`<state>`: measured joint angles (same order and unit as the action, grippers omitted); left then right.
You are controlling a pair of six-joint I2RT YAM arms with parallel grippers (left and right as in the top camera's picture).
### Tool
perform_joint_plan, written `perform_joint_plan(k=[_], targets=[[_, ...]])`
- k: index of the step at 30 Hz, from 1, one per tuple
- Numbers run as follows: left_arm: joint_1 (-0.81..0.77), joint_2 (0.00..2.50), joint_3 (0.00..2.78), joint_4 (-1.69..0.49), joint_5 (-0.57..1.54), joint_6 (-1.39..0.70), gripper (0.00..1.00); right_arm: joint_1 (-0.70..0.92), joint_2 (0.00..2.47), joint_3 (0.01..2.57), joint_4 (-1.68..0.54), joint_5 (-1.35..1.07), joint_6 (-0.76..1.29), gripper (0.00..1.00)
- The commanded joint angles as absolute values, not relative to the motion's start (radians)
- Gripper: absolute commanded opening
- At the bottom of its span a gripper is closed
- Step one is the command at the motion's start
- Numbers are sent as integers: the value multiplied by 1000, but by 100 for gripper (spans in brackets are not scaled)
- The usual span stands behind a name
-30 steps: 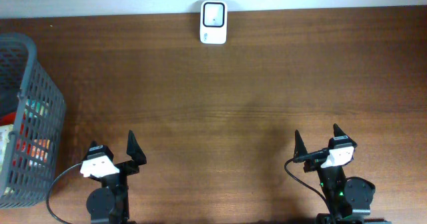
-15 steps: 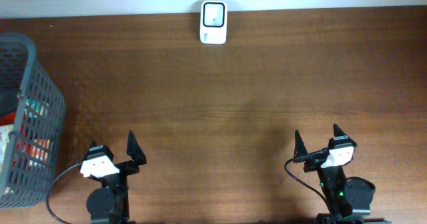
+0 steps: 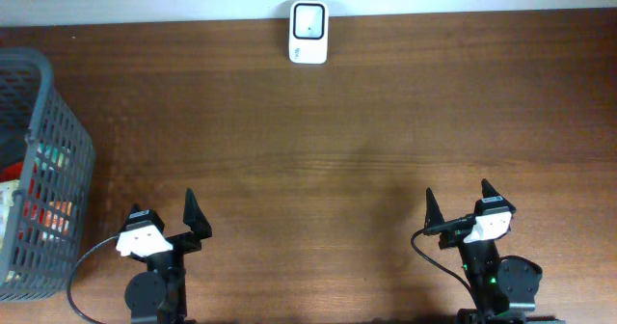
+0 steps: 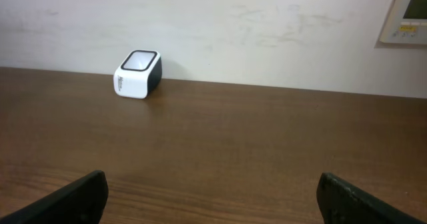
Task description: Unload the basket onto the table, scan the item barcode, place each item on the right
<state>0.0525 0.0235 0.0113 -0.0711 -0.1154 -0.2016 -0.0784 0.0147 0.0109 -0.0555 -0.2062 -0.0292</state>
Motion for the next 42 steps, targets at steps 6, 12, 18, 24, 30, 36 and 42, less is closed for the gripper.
perform_joint_plan(k=[6,12,18,24,30,36,42], targets=[[48,27,12,-80,-101,-181,99,-72,6,6,-61,-198,-25,98],[48,27,12,-80,-101,-181,99,-72,6,6,-61,-198,-25,99],[48,27,12,-76,-101,-181,99,-72,6,6,-61,-198,-25,98],[48,27,12,-48,-93,-181,99,-72,6,6,-61,-198,-25,99],[48,27,12,-4,-93,-181,99,-72,6,6,-61,-198,-25,99],[48,31,18,70,-50,-130,99,-72,6,6,-61,-198,-25,99],[48,112,75,79,0,-76,99,-72,6,6,-61,-198,-25,99]])
